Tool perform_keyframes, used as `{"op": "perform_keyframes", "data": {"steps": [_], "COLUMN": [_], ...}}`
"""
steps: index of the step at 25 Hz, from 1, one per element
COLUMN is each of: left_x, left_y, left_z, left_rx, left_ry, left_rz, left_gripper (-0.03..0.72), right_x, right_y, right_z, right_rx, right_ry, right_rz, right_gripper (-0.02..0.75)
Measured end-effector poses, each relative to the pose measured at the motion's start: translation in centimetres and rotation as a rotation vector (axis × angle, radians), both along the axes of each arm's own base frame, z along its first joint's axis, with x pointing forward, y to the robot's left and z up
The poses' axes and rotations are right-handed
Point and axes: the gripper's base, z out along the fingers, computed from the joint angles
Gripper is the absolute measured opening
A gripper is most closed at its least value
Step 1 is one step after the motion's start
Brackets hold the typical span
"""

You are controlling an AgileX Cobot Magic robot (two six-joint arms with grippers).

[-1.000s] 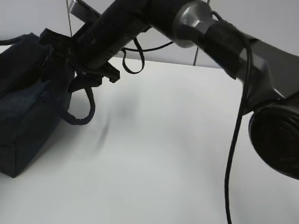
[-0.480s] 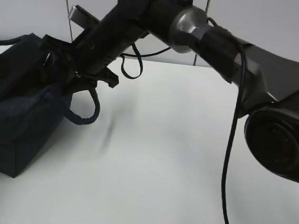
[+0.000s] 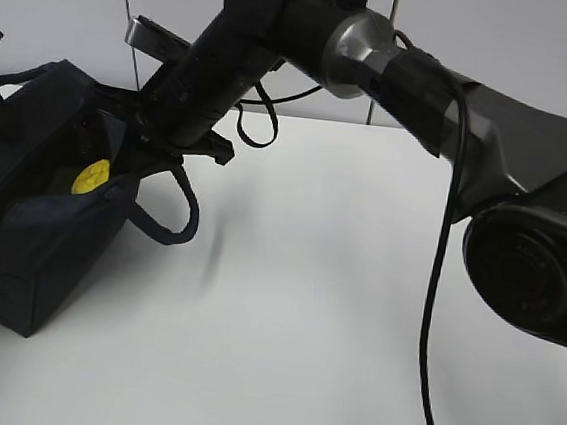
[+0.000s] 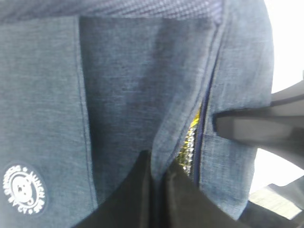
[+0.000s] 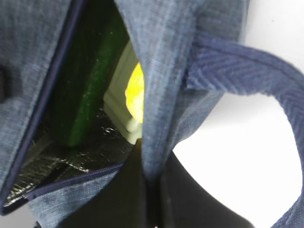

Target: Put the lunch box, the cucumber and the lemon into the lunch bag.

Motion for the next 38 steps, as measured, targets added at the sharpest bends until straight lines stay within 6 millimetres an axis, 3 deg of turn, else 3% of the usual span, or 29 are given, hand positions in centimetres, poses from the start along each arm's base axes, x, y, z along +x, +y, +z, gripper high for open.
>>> {"op": "perform_keyframes", "data": {"steps": [10,26,34,38], "left_x": [0.4,0.2,0.3,0.3], "left_y": [-3.3,-7.9,-8.9,-10.5], "left_z": [0.5,1.2,1.4,1.6], "left_rx": [-0.112,-0.249,-0.267,-0.289], "left_ry": [-0.042,-0.063,-0.082,-0.106], "left_rz": [-0.044,-0.112,-0.112,-0.122], "left_gripper": [-0.010,-0.012,-0.012,-0.012], "right_x": [0.7,0.3,-1.7,-2.2], "right_y": [-1.3,-4.0,-7.3,-9.8], "right_z": [4.4,8.1,9.0,8.9], "right_rx": [-0.090,-0.259,-0.397,-0.439], "right_ry": [-0.223,-0.377,-0.331,-0.284], "right_rz": [-0.008,-0.025,-0.027,-0.052], "right_gripper": [0.001,0.001,0.001,0.001]}}
